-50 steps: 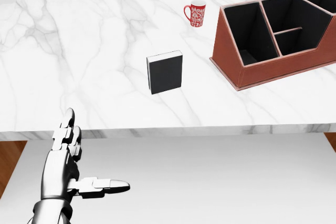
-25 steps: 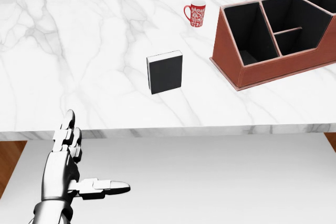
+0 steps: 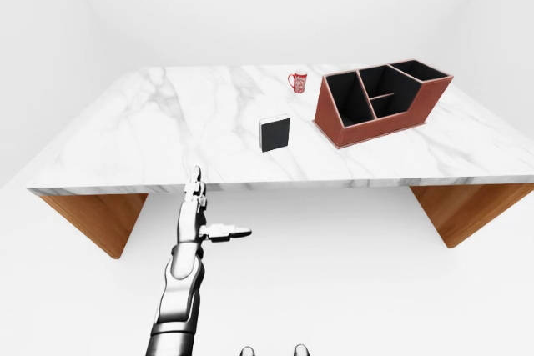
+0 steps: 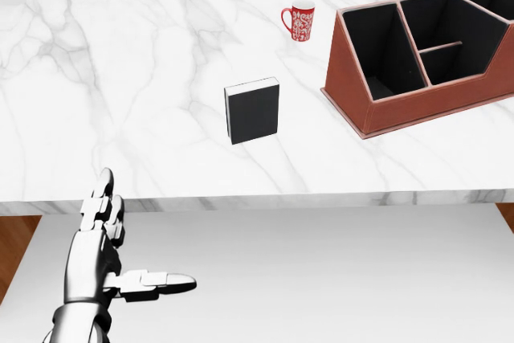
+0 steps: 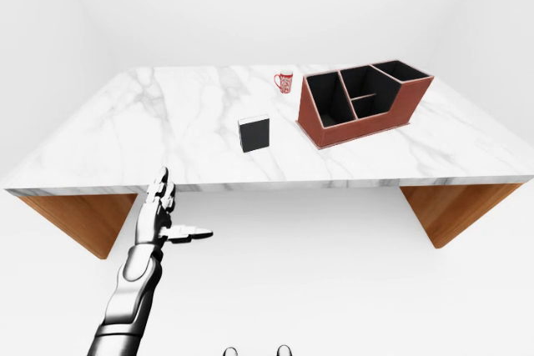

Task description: Pick up the book and place it in the left compartment of the caddy.

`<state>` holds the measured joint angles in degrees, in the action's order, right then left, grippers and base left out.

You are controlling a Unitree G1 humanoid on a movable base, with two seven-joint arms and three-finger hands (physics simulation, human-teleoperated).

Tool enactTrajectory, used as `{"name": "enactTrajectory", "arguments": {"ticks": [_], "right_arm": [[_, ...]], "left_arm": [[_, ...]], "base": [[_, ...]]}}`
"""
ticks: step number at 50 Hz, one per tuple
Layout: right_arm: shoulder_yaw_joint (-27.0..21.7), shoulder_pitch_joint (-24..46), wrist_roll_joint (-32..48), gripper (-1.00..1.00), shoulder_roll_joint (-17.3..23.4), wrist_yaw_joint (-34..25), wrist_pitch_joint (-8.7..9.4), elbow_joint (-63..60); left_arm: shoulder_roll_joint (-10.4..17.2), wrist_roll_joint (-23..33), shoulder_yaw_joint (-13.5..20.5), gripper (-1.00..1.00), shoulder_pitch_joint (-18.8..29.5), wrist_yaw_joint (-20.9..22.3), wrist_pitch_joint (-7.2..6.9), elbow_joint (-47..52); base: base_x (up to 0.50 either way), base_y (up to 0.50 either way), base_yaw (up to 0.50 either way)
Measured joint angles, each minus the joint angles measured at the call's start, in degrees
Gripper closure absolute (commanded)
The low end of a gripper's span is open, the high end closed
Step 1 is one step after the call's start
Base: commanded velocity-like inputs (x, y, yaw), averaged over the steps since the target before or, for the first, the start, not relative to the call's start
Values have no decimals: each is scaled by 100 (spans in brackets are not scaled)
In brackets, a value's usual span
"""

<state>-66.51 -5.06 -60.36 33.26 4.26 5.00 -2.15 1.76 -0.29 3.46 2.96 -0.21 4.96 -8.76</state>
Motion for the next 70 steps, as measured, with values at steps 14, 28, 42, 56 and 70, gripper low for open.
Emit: {"name": "enactTrajectory", "arguments": {"ticks": [14,28,42,56,70], "right_arm": [[-56,-22,-49,-100,30,60,0,-114],[-48,-3,-33,-100,6,67,0,-237],[-48,4,-23,-100,-7,60,0,-271],[143,64,76,-100,-59,-104,0,-78],[233,57,88,-100,-106,-261,0,10]], "left_arm": [[62,-168,72,-100,216,36,4,-551],[69,-199,72,-100,232,35,4,-600],[70,-205,73,-100,236,33,4,-612],[86,-224,93,-100,258,44,4,-701],[123,-216,111,-100,323,71,4,-829]], "base": [[0,0,0],[0,0,0],[0,0,0],[0,0,0],[0,0,20]]}}
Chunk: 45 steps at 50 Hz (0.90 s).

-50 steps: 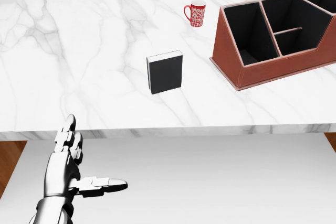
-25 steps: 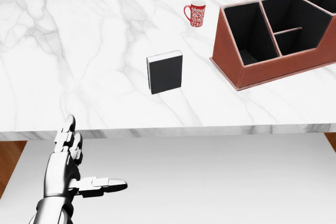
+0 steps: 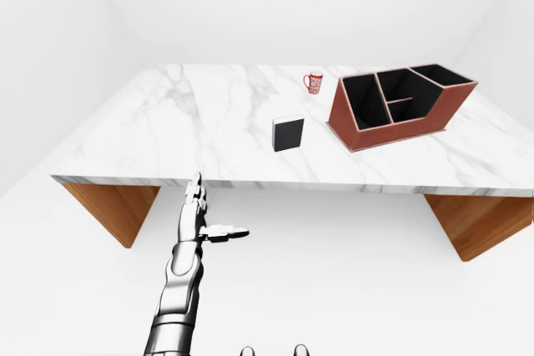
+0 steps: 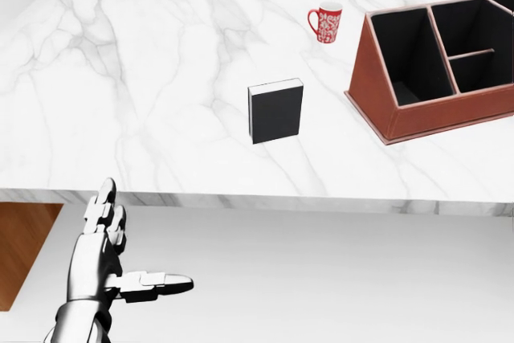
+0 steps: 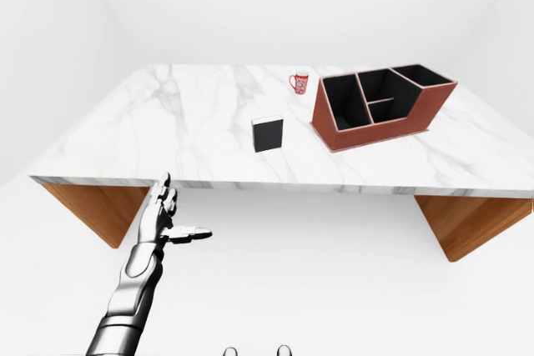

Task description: Pick up the book and place it in the left compartment of the caddy.

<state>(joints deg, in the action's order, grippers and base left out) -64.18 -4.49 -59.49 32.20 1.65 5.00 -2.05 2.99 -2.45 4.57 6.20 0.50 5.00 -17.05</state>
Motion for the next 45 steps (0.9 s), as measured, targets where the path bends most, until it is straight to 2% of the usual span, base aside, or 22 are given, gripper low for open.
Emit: {"name": "enactTrajectory", "arguments": {"ticks": [20,29,37,45], "right_arm": [[46,21,36,-100,-26,-103,0,133],[239,69,112,-100,-40,-228,0,387],[191,-6,50,-100,-53,-211,0,287],[-19,-100,-65,-100,-53,-110,0,10]], "left_arm": [[-43,42,-44,-100,-140,-23,0,376],[-104,105,-110,-100,-304,-63,-93,853],[-100,127,-95,-100,-291,-65,-3,843],[-98,131,-94,-100,-277,-58,-11,825]], "base": [[0,0,16],[0,0,16],[0,0,16],[0,0,15]]}}
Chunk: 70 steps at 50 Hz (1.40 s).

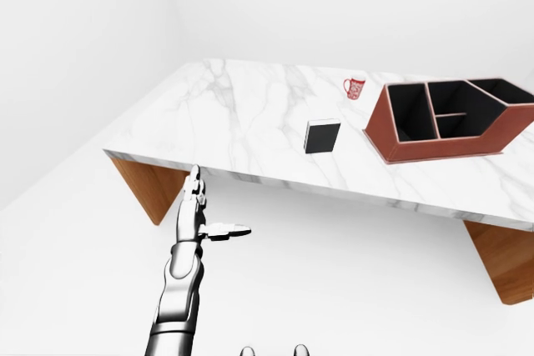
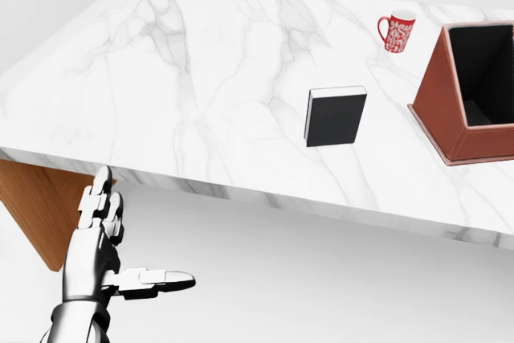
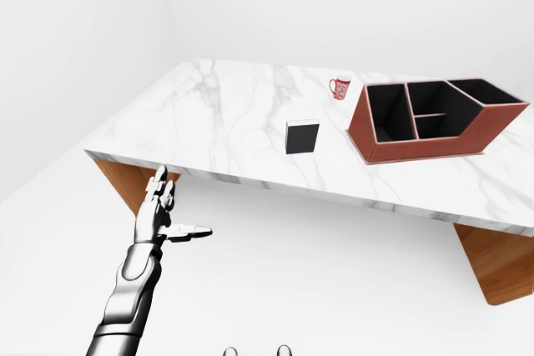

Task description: Pick up the book and place it in the left compartment of the caddy.

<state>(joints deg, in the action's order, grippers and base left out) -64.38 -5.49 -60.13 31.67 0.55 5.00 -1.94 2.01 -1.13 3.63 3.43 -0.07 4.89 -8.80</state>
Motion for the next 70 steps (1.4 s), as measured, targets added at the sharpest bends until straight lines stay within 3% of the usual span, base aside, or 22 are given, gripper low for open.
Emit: {"name": "enactTrajectory", "arguments": {"ticks": [6,14,18,34,49,61,70], "right_arm": [[-97,-9,-15,-100,2,35,0,-109],[-22,50,59,-100,-1,-9,0,-13],[19,64,76,-100,0,-21,0,28],[81,83,102,-100,0,-48,0,104],[265,159,285,-100,-2,-47,0,346],[151,96,243,-100,12,100,0,175],[-27,31,138,-100,40,252,0,-61]], "left_arm": [[-28,28,-40,-100,-83,-19,-121,247],[-57,98,-99,-100,-204,-15,-140,535],[-73,172,-130,-100,-278,-35,-85,671],[-116,301,-193,-100,-439,-64,-129,1055],[-99,291,-157,-100,-395,-35,-10,938],[-112,302,-175,-100,-427,-36,-73,1045],[-88,284,-137,-100,-356,-30,11,867]], "base": [[0,0,16],[0,0,16],[0,0,16],[0,0,16],[0,0,6],[0,0,0],[6,-13,0]]}}
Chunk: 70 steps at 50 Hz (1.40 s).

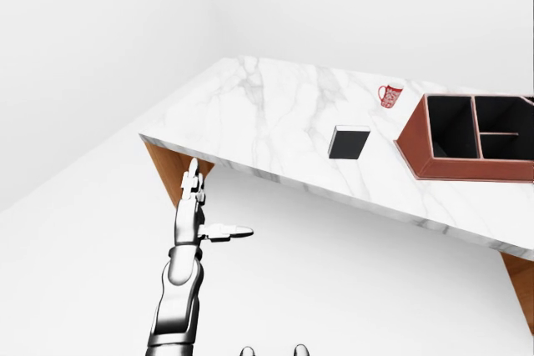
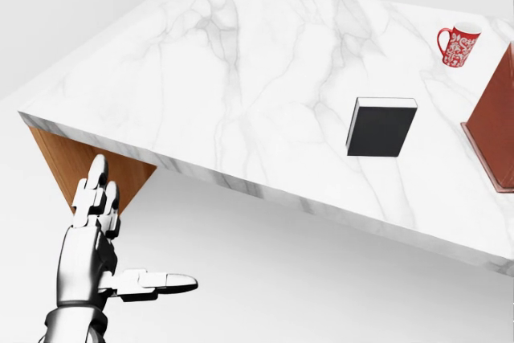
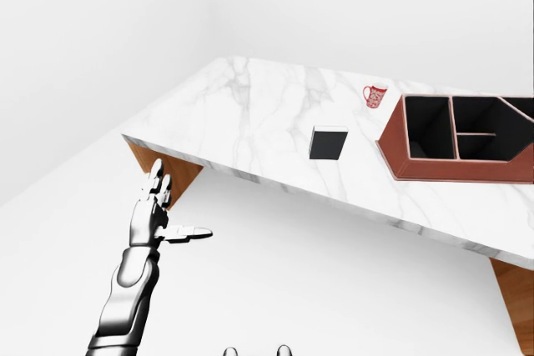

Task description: Pick up the book and place it in the left compartment of the caddy.

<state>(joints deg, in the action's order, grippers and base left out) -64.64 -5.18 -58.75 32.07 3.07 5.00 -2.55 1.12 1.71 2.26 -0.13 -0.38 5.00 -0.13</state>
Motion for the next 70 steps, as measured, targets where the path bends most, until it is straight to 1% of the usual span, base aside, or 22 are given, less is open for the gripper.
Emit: {"name": "enactTrajectory", "arguments": {"ticks": [16,43,70], "right_arm": [[-256,-26,-75,-100,48,158,0,-295],[-64,74,63,-100,50,100,0,-53],[-125,27,17,-100,40,133,0,-142]], "left_arm": [[1,5,-2,-100,38,-7,0,-126],[-18,-10,-33,-100,-34,8,0,32],[-13,22,-30,-100,-20,11,0,11]], "base": [[7,-17,0],[7,-17,0],[9,-21,0]]}}
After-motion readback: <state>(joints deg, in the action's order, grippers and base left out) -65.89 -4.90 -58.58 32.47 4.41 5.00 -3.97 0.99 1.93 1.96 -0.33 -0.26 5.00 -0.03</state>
